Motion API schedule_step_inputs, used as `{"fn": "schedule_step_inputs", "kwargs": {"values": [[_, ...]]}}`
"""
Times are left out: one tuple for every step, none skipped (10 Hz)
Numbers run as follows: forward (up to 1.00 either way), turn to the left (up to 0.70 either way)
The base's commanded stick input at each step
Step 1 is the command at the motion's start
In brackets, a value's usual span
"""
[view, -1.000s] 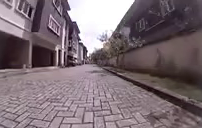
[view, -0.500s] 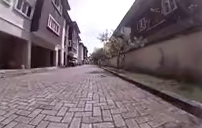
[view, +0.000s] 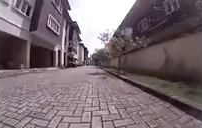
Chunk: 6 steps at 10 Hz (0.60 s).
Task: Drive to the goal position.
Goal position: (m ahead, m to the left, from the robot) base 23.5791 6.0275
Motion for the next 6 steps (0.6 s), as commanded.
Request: {"fn": "schedule_step_inputs", "kwargs": {"values": [[0.5, 0.0], [0.5, 0.0], [0.5, 0.0], [0.5, 0.0], [0.5, 0.0], [0.5, 0.0]]}}
